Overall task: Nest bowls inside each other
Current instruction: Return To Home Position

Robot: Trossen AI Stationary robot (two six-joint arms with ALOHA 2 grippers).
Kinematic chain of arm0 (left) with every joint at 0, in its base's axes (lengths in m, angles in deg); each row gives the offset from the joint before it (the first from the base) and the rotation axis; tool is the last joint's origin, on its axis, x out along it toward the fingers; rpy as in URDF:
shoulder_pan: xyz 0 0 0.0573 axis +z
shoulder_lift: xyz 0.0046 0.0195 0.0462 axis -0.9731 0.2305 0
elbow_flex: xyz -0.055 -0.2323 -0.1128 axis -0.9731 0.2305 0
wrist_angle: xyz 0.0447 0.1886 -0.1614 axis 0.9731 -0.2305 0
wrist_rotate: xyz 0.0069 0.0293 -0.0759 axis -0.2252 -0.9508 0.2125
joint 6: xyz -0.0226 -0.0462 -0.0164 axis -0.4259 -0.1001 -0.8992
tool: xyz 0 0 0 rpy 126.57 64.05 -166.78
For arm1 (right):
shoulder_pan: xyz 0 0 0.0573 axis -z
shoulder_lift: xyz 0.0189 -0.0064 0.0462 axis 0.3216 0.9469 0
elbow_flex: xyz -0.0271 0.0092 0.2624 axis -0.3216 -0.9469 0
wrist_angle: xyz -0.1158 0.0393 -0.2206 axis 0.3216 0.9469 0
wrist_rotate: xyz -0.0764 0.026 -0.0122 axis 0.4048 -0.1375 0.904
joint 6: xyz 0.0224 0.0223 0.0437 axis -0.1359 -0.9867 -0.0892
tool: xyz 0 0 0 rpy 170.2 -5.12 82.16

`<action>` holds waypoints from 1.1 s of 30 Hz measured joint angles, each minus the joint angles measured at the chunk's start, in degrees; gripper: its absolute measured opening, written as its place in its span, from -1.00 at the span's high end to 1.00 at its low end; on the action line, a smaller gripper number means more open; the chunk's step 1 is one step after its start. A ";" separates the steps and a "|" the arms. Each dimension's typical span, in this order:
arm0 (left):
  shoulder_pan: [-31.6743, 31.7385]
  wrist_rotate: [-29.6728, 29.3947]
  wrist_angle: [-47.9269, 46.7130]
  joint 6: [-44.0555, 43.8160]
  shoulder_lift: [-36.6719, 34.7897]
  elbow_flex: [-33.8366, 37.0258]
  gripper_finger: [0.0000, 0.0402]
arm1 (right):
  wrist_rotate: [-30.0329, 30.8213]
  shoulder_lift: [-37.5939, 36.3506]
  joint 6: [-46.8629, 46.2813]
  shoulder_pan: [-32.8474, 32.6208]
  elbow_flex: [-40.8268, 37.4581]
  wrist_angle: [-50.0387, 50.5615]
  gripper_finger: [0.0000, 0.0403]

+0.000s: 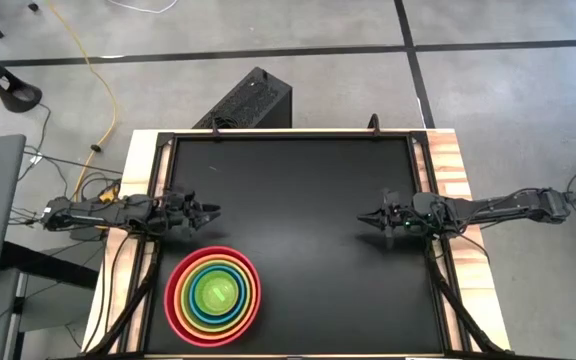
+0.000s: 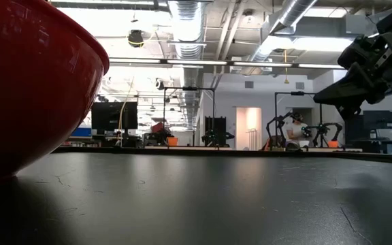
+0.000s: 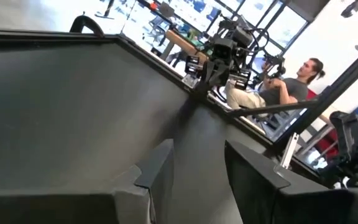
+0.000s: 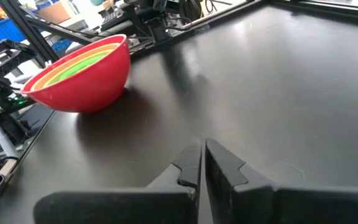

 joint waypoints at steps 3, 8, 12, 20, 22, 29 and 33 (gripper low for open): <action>0.00 -0.02 -0.04 0.51 0.00 0.00 0.34 | 0.00 0.00 0.00 0.00 -0.02 0.01 0.81; 0.00 -0.02 -0.08 0.54 -0.01 0.00 0.34 | 0.01 0.00 0.00 0.00 -0.02 0.02 0.80; 0.00 -0.03 -0.12 0.52 -0.02 0.00 0.34 | 0.01 0.00 0.00 0.00 -0.02 0.03 0.80; 0.00 -0.04 -0.21 0.58 -0.02 -0.02 0.34 | 0.02 0.00 -0.02 0.00 -0.04 0.02 0.80; 0.00 -0.04 -0.23 0.53 -0.02 -0.02 0.34 | 0.02 0.00 -0.02 0.00 -0.07 0.02 0.80; 0.00 -0.05 -0.26 0.94 -0.02 -0.04 0.34 | 0.03 0.00 -0.02 0.00 -0.07 0.03 0.80; 0.00 -0.06 -0.28 1.02 -0.02 -0.04 0.34 | 0.04 0.00 -0.03 0.00 -0.07 0.02 0.80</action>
